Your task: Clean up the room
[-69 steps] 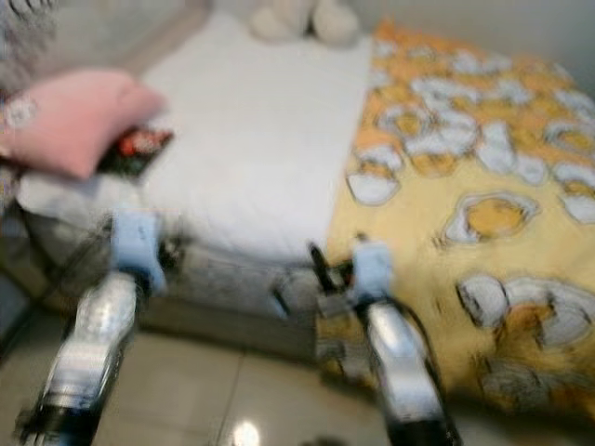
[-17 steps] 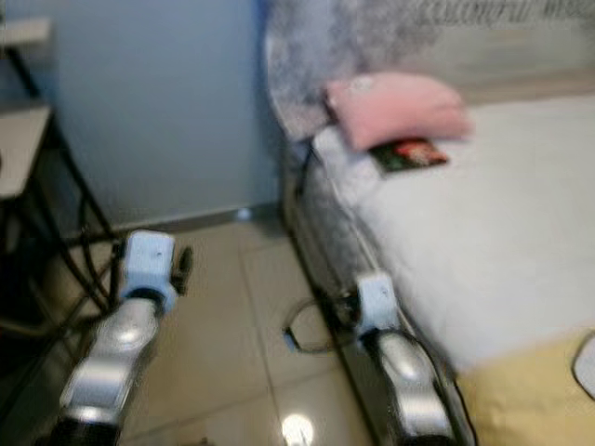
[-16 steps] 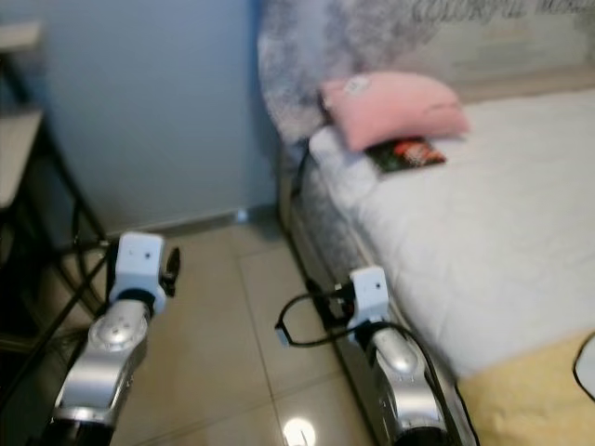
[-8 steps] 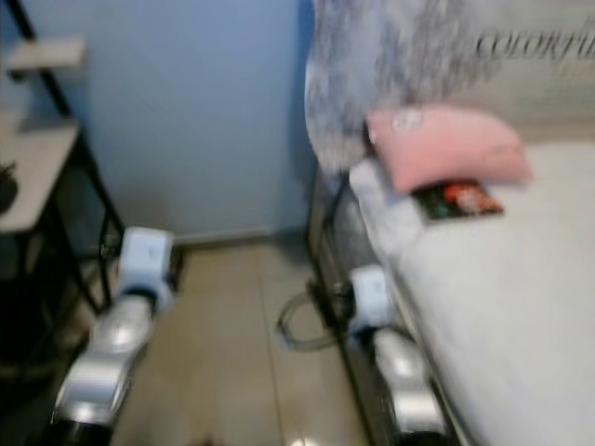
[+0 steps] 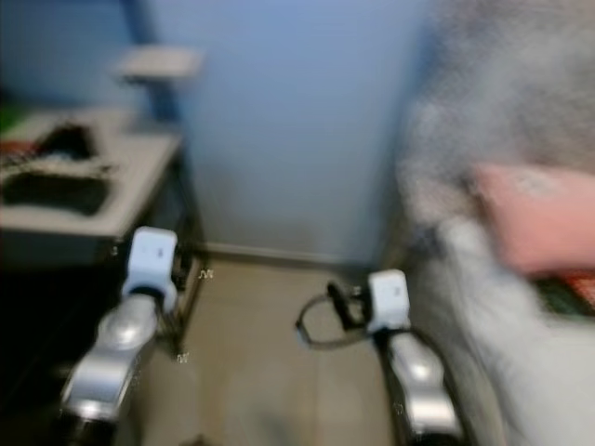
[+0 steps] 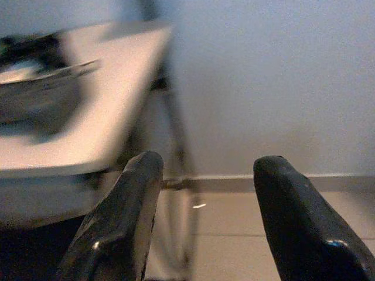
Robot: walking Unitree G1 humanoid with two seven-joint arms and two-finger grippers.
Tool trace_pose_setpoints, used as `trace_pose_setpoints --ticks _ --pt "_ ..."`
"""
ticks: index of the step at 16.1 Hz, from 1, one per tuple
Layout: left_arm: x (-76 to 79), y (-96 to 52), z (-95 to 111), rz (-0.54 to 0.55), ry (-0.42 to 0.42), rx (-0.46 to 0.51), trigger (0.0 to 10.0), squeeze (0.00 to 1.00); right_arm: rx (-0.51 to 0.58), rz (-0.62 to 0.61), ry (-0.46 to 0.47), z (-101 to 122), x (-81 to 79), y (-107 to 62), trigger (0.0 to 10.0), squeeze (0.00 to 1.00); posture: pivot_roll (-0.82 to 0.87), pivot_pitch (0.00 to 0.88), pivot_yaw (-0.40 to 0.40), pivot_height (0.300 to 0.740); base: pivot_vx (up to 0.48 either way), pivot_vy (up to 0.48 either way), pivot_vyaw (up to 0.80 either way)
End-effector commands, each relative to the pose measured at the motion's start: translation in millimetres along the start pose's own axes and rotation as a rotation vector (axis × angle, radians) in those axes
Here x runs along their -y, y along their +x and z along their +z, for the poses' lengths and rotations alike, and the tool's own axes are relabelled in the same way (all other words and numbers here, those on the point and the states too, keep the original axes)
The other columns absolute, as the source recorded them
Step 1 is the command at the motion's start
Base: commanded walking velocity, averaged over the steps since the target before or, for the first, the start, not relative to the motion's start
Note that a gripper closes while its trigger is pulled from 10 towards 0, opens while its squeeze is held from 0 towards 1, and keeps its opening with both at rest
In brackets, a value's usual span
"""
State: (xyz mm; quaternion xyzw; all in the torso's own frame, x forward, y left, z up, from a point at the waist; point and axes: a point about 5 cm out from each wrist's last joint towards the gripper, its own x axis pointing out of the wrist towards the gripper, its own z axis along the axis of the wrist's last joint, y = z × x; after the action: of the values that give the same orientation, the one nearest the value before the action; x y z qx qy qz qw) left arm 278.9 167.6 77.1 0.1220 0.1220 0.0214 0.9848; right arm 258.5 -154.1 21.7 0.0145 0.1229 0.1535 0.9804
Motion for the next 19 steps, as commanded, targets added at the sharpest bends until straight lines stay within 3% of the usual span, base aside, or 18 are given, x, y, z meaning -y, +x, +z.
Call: trace_pose_setpoints --ticks 1,4,6,8,11,12,15,17,19 --pt "8.6 1.2 6.3 -0.041 -0.018 0.026 10.0 0.00 -0.007 -0.055 -0.023 -0.7 13.4 -7.1 10.0 0.13 0.01 0.000 -0.001 0.740 0.480 0.000 0.00" --pt "11.5 -8.9 -2.7 -0.146 -0.044 0.028 10.0 0.00 0.017 -0.072 -0.063 -0.4 16.1 -24.9 10.0 0.11 0.02 0.000 -0.013 0.740 0.000 0.000 0.00" --pt "38.0 -48.4 -14.8 -0.395 -0.111 0.048 10.0 0.00 -0.050 -0.119 -0.091 -20.8 39.3 -69.8 10.0 0.11 0.02 0.000 -0.024 0.740 0.000 0.000 0.00" --pt "37.8 -50.0 -3.5 -0.343 -0.158 0.130 10.0 0.00 -0.047 -0.156 -0.115 -20.6 51.0 -83.3 10.0 0.11 0.02 0.000 -0.027 0.740 0.000 0.000 0.00" --pt "33.3 -51.1 13.7 -0.305 -0.157 0.269 10.0 0.00 -0.001 -0.150 -0.127 -14.3 48.5 -85.9 10.0 0.11 0.02 0.000 -0.030 0.740 0.000 0.000 0.00" --pt "28.1 -54.2 26.3 -0.290 -0.075 0.368 10.0 0.00 0.049 -0.169 -0.101 -8.1 49.5 -84.8 10.0 0.11 0.01 0.000 -0.028 0.740 0.000 0.000 0.00" --pt "26.6 -55.2 28.0 -0.293 -0.076 0.366 10.0 0.00 0.047 -0.184 -0.083 -7.8 49.4 -82.8 10.0 0.11 0.02 0.000 -0.026 0.740 0.000 0.000 0.00" --pt "17.7 -44.9 17.9 -0.225 -0.112 0.300 10.0 0.00 0.046 -0.155 -0.060 -6.4 38.4 -69.2 10.0 0.11 0.04 0.000 -0.029 0.740 0.000 0.000 0.00" --pt "15.4 -30.7 22.1 -0.201 -0.096 0.292 10.0 0.00 0.066 -0.148 -0.064 6.8 30.8 -49.4 10.0 0.07 0.04 0.000 -0.043 0.740 0.000 0.000 0.00"
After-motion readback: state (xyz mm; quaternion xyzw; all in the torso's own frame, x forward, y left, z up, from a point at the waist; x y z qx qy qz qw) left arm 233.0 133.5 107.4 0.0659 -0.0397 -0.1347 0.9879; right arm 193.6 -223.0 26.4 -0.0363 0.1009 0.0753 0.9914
